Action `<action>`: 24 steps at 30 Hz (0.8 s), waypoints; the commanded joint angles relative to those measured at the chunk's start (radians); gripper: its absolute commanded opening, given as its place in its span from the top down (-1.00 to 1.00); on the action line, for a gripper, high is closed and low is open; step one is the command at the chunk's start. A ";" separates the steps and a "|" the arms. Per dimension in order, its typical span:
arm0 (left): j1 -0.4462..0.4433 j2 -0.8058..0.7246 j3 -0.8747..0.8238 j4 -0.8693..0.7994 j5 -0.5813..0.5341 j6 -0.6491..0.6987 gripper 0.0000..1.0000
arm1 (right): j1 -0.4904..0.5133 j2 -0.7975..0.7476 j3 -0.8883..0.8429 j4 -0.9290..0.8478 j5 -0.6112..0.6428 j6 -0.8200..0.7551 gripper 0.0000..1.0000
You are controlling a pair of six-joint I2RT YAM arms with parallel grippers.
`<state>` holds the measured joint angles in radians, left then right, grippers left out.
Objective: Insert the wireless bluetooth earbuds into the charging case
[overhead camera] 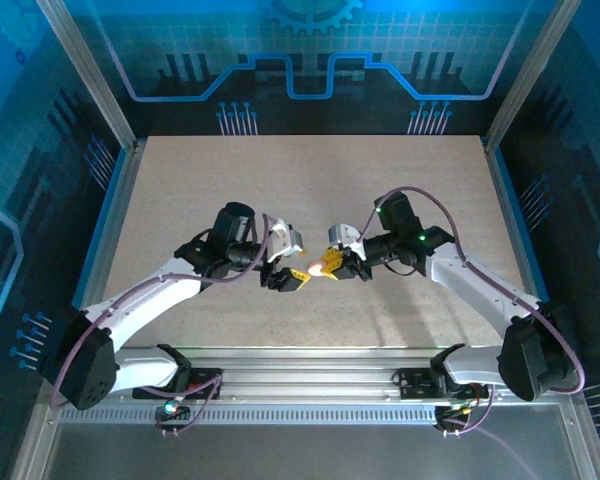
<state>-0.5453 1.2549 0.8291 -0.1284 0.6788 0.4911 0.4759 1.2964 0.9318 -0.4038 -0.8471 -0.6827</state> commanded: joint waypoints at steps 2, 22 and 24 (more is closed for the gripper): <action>-0.022 0.017 0.034 -0.033 0.040 0.067 -0.31 | 0.011 0.005 0.032 -0.038 -0.059 -0.048 0.68; -0.056 0.021 0.041 -0.039 0.061 0.094 0.27 | 0.021 0.053 0.078 -0.055 -0.108 -0.075 0.70; -0.057 0.021 0.038 -0.031 0.062 0.091 0.25 | 0.023 0.055 0.081 -0.055 -0.110 -0.074 0.70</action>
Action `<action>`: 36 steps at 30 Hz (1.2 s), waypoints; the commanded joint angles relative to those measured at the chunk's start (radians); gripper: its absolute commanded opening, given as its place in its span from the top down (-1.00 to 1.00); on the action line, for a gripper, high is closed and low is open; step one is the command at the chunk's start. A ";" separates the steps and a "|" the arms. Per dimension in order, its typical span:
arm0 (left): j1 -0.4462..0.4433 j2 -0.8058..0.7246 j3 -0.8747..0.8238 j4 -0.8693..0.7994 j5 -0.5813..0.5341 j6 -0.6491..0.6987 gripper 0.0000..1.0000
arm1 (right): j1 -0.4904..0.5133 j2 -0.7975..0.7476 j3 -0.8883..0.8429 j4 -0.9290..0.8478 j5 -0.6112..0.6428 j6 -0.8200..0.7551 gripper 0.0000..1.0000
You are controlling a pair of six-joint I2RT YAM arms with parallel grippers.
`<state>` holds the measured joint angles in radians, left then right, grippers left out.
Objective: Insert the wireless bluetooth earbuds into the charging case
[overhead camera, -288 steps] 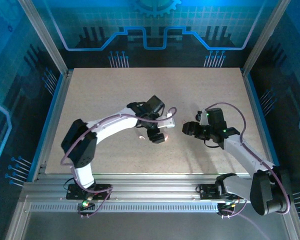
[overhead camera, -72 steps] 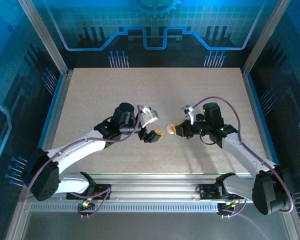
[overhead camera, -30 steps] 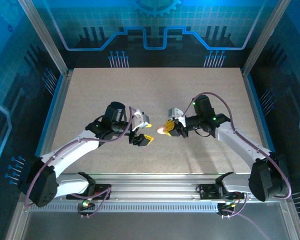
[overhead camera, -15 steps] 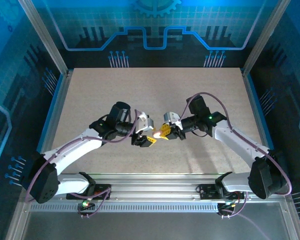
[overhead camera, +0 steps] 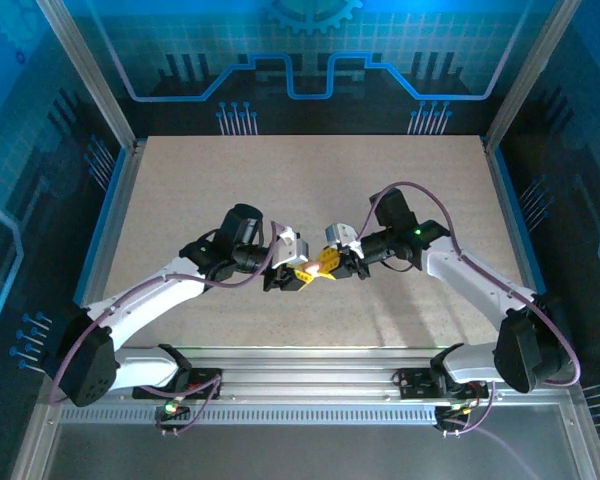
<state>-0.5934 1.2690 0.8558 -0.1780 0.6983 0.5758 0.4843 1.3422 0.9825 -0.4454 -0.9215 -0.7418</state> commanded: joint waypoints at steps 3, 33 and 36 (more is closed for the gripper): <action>-0.012 0.007 0.010 0.017 0.036 0.009 0.36 | 0.014 0.008 0.031 -0.013 -0.034 -0.016 0.70; -0.020 -0.011 -0.009 0.044 0.000 -0.001 0.66 | -0.103 -0.090 -0.048 0.258 0.167 0.231 0.28; -0.020 -0.011 -0.012 0.058 0.000 -0.012 0.66 | -0.118 -0.092 -0.050 0.257 0.176 0.248 0.27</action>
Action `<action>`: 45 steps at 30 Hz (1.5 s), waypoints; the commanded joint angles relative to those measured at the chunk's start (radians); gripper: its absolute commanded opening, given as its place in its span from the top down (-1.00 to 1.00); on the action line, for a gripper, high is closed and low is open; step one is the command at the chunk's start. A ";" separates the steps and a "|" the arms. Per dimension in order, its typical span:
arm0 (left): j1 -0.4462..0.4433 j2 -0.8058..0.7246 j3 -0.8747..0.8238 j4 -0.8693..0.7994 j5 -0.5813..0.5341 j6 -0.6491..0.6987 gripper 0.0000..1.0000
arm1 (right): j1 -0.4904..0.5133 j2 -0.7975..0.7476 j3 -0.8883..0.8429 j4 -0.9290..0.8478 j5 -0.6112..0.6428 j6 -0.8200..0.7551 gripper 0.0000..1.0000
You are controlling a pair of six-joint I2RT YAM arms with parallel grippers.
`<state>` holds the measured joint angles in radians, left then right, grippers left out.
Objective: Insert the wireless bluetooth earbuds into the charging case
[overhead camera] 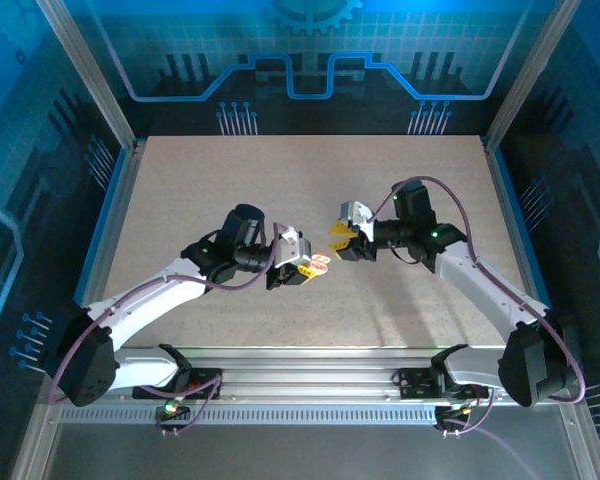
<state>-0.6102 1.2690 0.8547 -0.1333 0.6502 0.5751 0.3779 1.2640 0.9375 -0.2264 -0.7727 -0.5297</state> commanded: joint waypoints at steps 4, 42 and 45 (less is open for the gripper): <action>-0.003 -0.015 -0.021 0.040 0.026 -0.040 0.66 | -0.015 -0.049 -0.030 0.044 0.013 0.065 0.25; 0.327 -0.530 -0.531 0.430 -0.539 -0.701 0.60 | 0.387 0.253 0.325 -0.538 0.638 0.834 0.22; 0.368 -0.577 -0.540 0.386 -0.562 -0.729 0.60 | 0.397 0.372 0.434 -0.599 0.654 0.753 0.23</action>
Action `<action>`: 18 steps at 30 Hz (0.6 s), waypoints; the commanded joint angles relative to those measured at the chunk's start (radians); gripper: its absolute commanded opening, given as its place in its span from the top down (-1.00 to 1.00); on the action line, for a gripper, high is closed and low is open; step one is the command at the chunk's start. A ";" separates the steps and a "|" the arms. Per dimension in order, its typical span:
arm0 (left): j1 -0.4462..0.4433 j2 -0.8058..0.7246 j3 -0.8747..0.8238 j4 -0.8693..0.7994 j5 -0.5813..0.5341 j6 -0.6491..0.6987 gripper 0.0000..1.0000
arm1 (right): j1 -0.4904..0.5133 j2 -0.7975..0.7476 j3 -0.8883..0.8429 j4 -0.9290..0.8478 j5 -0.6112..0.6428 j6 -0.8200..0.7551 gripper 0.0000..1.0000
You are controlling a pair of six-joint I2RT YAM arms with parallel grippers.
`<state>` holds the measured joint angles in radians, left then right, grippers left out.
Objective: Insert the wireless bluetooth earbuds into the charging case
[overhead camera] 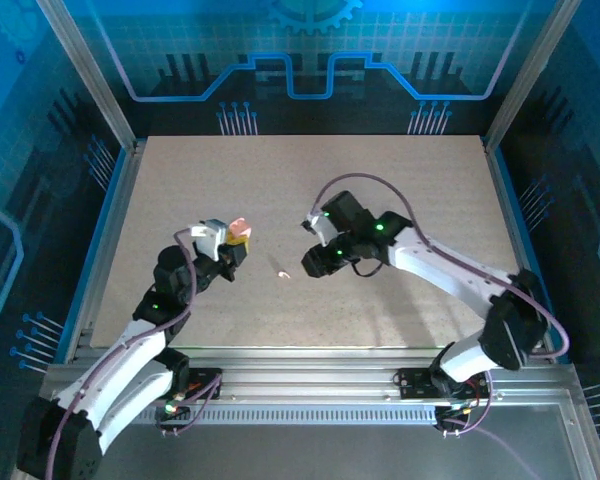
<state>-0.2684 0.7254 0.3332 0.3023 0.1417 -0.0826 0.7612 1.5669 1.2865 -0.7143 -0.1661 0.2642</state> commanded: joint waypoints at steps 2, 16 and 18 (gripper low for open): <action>0.051 -0.051 -0.022 -0.078 -0.064 -0.083 0.60 | 0.018 0.150 0.164 -0.150 0.054 -0.087 0.23; 0.104 -0.088 -0.025 -0.176 -0.141 -0.100 0.58 | 0.076 0.655 0.694 -0.375 0.149 -0.252 0.24; 0.106 -0.099 -0.024 -0.181 -0.147 -0.097 0.59 | 0.085 0.696 0.730 -0.387 0.155 -0.263 0.24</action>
<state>-0.1772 0.6506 0.3103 0.1459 0.0216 -0.1841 0.8246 2.2139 1.9549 -1.0107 -0.0395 0.0486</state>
